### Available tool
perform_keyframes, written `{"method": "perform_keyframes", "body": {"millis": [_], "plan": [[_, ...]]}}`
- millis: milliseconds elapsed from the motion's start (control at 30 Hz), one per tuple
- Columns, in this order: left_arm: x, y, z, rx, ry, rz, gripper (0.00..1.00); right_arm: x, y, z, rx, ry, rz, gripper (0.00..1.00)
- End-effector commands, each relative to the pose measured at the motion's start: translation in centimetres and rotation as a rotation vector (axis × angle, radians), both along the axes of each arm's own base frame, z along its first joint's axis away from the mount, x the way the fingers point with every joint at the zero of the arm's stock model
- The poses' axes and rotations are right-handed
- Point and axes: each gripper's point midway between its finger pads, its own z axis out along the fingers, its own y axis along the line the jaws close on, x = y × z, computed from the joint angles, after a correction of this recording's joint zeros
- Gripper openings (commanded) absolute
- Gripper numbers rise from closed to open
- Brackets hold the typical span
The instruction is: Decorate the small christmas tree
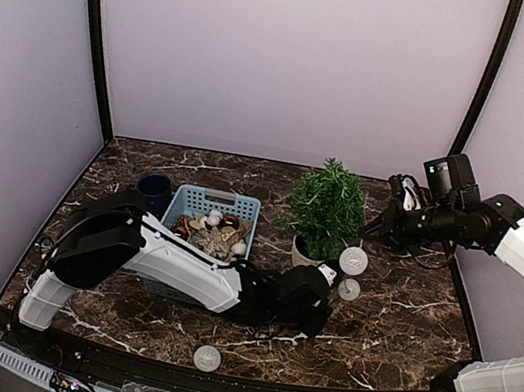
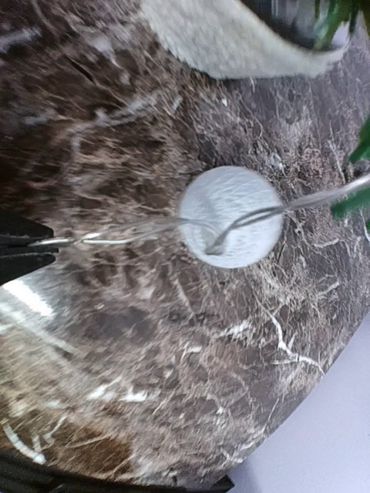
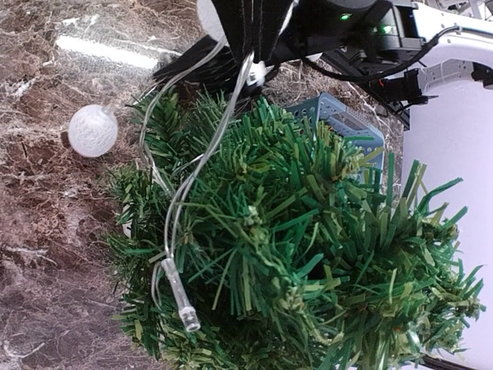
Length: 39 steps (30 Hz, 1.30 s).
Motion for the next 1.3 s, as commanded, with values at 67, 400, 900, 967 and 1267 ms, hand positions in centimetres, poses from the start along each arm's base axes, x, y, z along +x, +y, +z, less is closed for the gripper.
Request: {"method": "perform_keyframes", "body": {"millis": [67,400,900,967,1267], "plan": [[-2.0,2.1,9.0,-0.135,-0.049,-0.047,0.00,0.9,-0.9,0.6,-0.024,-0.054,-0.050,0.00],[-4.2,7.6,11.3,-0.121,-0.035,-0.082,0.00,0.9,-1.2,0.4,-0.039,-0.054,-0.063,0.00],[-5.0,15.6,19.0,-0.141,-0.037,-0.057,0.00,0.9,-0.3,-0.9,-0.027,-0.022,-0.025,0.00],[-5.1,16.0,19.8,-0.175,-0.016,-0.084,0.00,1.1,-0.1,-0.7,-0.016,-0.028,-0.022,0.00],[-3.0,19.0,22.5,-0.250,-0.013,-0.046,0.00,1.0,0.5,-0.7,0.009,-0.016,0.000,0.00]]}}
